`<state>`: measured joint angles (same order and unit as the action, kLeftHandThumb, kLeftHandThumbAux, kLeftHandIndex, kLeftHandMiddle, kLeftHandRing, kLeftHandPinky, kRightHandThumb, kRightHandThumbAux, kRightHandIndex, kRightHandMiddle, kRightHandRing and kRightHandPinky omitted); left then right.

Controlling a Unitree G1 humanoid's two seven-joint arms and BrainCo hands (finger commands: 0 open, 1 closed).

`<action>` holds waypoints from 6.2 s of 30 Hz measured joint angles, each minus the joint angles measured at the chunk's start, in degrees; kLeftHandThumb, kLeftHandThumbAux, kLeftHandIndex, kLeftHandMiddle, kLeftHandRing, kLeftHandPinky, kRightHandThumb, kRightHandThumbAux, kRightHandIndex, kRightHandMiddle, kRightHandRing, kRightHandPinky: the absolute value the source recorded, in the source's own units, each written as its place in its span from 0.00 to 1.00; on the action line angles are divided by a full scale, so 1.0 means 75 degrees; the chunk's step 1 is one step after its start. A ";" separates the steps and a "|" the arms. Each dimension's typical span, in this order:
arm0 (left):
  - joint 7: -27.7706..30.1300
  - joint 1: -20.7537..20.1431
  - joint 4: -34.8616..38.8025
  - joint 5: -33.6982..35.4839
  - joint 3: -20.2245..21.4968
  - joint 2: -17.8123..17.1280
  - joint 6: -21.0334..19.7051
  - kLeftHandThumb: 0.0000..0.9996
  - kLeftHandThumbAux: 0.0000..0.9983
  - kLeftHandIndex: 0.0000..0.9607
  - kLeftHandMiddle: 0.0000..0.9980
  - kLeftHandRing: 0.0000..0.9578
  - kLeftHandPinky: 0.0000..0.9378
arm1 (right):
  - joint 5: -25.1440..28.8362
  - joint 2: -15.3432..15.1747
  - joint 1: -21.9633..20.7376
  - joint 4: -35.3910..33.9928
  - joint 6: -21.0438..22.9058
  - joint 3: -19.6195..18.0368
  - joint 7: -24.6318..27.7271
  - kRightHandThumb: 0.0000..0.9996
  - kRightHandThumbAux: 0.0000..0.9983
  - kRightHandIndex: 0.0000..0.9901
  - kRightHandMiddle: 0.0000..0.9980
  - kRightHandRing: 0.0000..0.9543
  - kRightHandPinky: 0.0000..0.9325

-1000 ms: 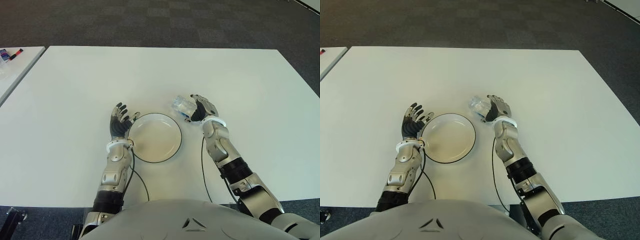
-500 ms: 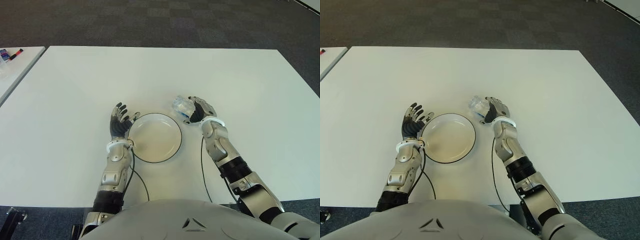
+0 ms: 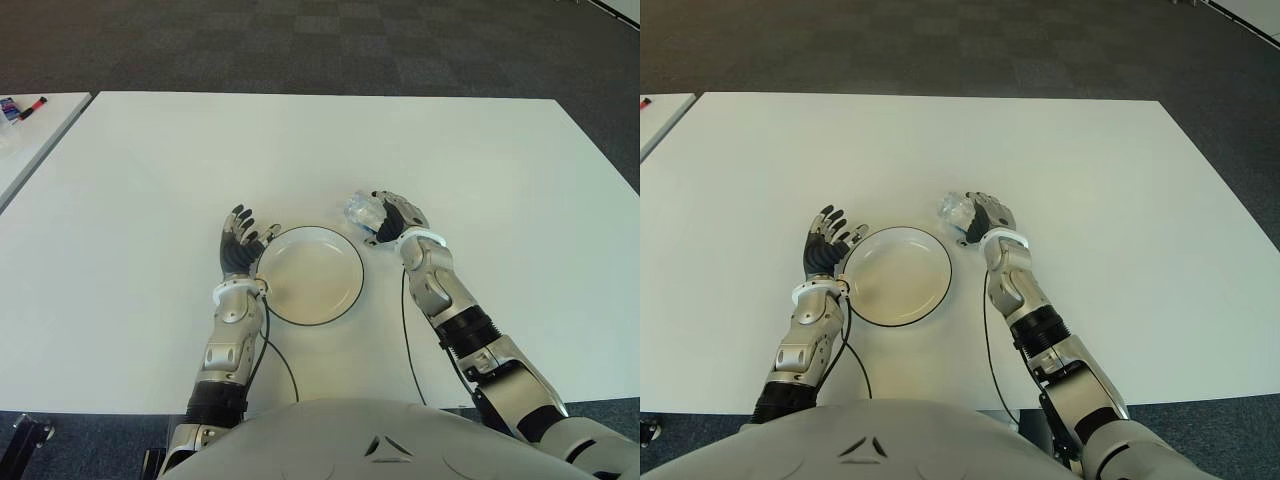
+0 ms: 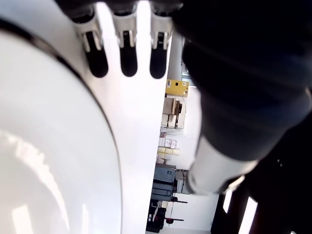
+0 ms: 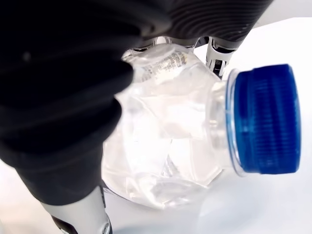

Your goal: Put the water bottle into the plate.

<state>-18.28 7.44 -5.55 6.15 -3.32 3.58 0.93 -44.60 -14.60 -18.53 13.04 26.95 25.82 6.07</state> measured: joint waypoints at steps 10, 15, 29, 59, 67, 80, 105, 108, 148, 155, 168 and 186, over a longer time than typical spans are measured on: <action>-0.0006 0.0001 0.0012 -0.0001 0.0000 0.0001 -0.0003 0.07 0.91 0.15 0.17 0.15 0.19 | 0.0002 0.0013 -0.0014 0.0020 -0.0057 0.0000 0.0000 0.93 0.86 0.00 0.00 0.00 0.00; -0.0062 0.0001 0.0013 -0.0003 -0.0001 0.0001 -0.0004 0.06 0.91 0.14 0.16 0.15 0.18 | 0.0001 0.0039 -0.0059 0.0055 -0.0056 0.0005 0.0002 0.94 0.85 0.00 0.00 0.00 0.00; -0.0129 0.0005 0.0073 -0.0002 -0.0007 0.0002 -0.0078 0.06 0.92 0.14 0.17 0.16 0.19 | -0.0015 0.0136 -0.0275 0.0288 -0.0053 0.0042 0.0001 0.95 0.86 0.00 0.00 0.00 0.00; -0.0147 0.0037 0.0128 0.0000 -0.0022 0.0004 -0.0128 0.06 0.92 0.14 0.17 0.15 0.19 | -0.0013 0.0314 -0.1153 0.1849 -0.0596 0.0300 -0.0507 0.35 0.99 0.00 0.00 0.00 0.00; -0.0182 0.0069 0.0143 0.0001 -0.0031 0.0004 -0.0148 0.06 0.92 0.14 0.17 0.16 0.19 | 0.0013 0.0433 -0.1544 0.2610 -0.0999 0.0426 -0.0605 0.28 1.00 0.00 0.00 0.00 0.00; -0.0186 0.0099 0.0160 0.0008 -0.0031 0.0004 -0.0151 0.07 0.92 0.14 0.16 0.15 0.18 | -0.0057 0.0456 -0.1683 0.2790 -0.1121 0.0675 -0.0711 0.15 1.00 0.00 0.00 0.00 0.00; -0.0186 0.0128 0.0300 0.0012 -0.0037 0.0003 -0.0155 0.07 0.92 0.15 0.17 0.16 0.20 | -0.0086 0.0496 -0.1634 0.2760 -0.1093 0.0738 -0.1018 0.09 1.00 0.00 0.00 0.00 0.02; -0.0186 0.0129 0.0308 0.0012 -0.0037 0.0003 -0.0156 0.07 0.92 0.14 0.17 0.16 0.19 | -0.0083 0.0511 -0.1601 0.2733 -0.1082 0.0719 -0.1072 0.08 1.00 0.00 0.00 0.00 0.03; -0.0185 0.0197 0.0432 0.0014 -0.0027 0.0003 -0.0302 0.08 0.91 0.15 0.17 0.16 0.20 | 0.0204 0.0777 -0.1139 0.1798 0.0191 0.0145 -0.0962 0.31 0.99 0.00 0.00 0.00 0.10; -0.0171 0.0206 0.0439 0.0015 -0.0024 0.0002 -0.0311 0.09 0.90 0.15 0.17 0.16 0.20 | 0.0317 0.0980 -0.1171 0.1911 0.0744 -0.0081 -0.1001 0.32 0.95 0.00 0.00 0.00 0.13; -0.0124 0.0219 0.0452 0.0018 -0.0014 0.0002 -0.0311 0.09 0.91 0.15 0.17 0.16 0.20 | 0.0576 0.1106 -0.1174 0.2027 0.0805 -0.0325 -0.1321 0.44 0.91 0.00 0.00 0.06 0.28; -0.0125 0.0256 0.0518 0.0017 -0.0007 0.0002 -0.0379 0.10 0.90 0.15 0.17 0.16 0.20 | 0.0583 0.1262 -0.1011 0.1691 0.1285 -0.0541 -0.1403 0.93 0.65 0.06 0.48 0.77 0.83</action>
<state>-19.22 9.36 -1.67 6.28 -3.37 3.60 -1.91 -40.23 -5.13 -26.12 25.72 36.58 21.76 -4.45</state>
